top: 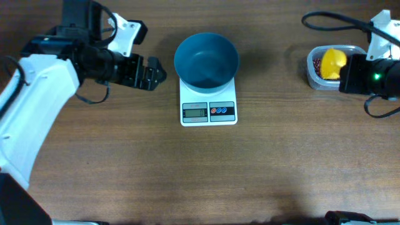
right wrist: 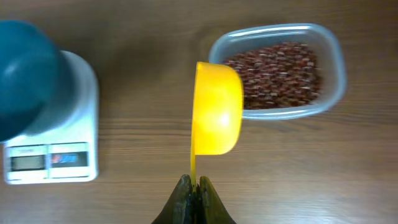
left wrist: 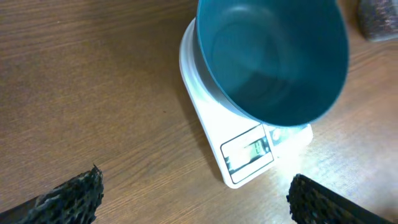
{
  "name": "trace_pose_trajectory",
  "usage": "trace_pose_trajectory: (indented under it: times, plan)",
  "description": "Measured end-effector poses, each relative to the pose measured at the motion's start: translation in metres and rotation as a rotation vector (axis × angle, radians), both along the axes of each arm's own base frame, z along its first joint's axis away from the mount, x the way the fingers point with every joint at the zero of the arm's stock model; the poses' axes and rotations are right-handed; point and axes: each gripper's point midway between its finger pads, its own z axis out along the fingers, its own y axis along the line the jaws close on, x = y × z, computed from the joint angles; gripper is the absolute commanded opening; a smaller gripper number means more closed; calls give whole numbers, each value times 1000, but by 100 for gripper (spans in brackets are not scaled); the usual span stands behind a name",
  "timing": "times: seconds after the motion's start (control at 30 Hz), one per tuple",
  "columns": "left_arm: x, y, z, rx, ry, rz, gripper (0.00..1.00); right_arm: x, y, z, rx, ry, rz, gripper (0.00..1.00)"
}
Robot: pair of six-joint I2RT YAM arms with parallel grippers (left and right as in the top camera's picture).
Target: Scoop item into bowl and weigh 50g on scale
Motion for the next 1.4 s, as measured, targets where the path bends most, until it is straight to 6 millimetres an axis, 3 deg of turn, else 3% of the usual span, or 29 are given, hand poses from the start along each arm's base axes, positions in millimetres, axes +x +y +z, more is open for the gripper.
trace_pose_trajectory:
  times: [0.23,0.43,0.67,0.83,1.0,1.13,1.4]
  plan:
    - [-16,-10,1,-72,57,-46,99,6,-8,23,-54,-53,-12,4]
    - [-60,-10,4,-66,171,-152,99,6,-10,23,-64,-51,-15,4]
    - [-100,22,77,198,57,-331,99,9,-10,26,-67,-66,-14,4]
    - [-90,34,121,320,-129,-376,99,9,-11,26,-68,-67,-13,4]
    - [-94,27,125,296,-155,-431,99,9,-11,26,-68,-69,-13,4]
    - [-117,18,122,264,-146,-590,99,10,-11,27,-68,-74,-13,4]
    - [-118,18,122,282,-173,-642,99,10,-11,27,-70,-74,-11,4]
